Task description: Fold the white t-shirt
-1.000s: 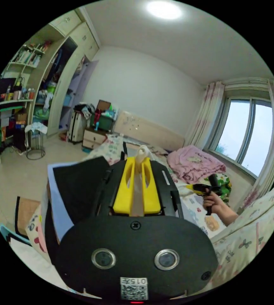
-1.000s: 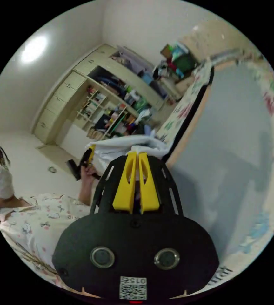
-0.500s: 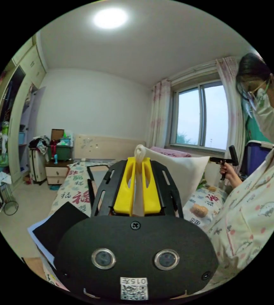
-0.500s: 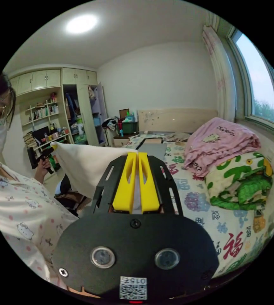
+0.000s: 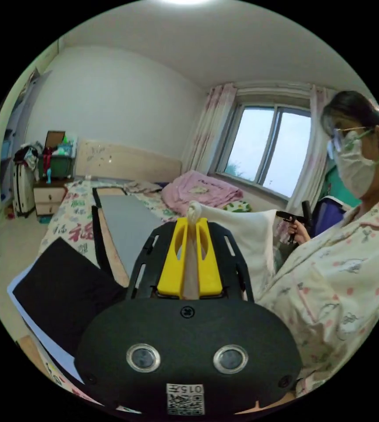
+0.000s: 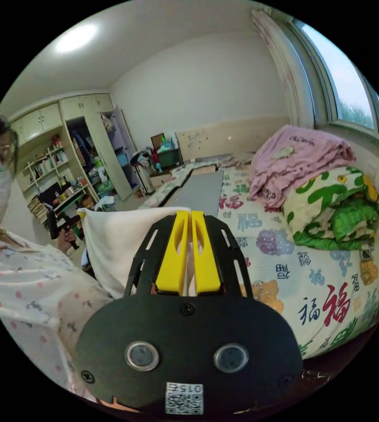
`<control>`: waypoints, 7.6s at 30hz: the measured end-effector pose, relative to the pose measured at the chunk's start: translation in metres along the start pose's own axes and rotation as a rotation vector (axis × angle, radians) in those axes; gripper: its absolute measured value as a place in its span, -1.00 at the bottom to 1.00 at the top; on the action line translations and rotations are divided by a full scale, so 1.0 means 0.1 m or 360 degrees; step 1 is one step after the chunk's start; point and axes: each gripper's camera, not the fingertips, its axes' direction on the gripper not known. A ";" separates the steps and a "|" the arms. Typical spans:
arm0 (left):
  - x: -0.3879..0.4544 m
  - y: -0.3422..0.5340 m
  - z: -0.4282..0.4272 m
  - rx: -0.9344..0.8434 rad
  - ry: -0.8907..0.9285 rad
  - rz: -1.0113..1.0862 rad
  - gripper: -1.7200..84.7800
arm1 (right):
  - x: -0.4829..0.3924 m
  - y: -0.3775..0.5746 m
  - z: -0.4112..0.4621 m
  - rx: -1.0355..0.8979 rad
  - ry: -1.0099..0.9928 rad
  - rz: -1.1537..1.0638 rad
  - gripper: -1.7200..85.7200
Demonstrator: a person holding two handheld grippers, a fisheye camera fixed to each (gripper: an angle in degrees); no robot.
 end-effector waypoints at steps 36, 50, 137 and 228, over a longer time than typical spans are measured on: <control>0.51 2.99 1.50 -0.1249 -0.0481 -0.0546 -0.98 | 2.72 0.42 0.56 -0.0900 0.0035 0.0868 -0.90; 0.96 2.88 1.35 -0.1373 -0.0714 -0.0420 -0.98 | 3.28 0.32 0.35 -0.1012 0.0340 0.0729 -0.96; 0.61 0.45 3.47 -0.0575 -0.0239 -0.0032 -0.86 | 4.64 -1.50 3.68 -0.0811 -0.0195 -0.0238 -0.72; -1.69 0.89 -0.21 0.0100 -0.1168 -0.0505 -0.97 | 2.77 -2.69 1.17 0.0075 0.0642 0.0411 -0.96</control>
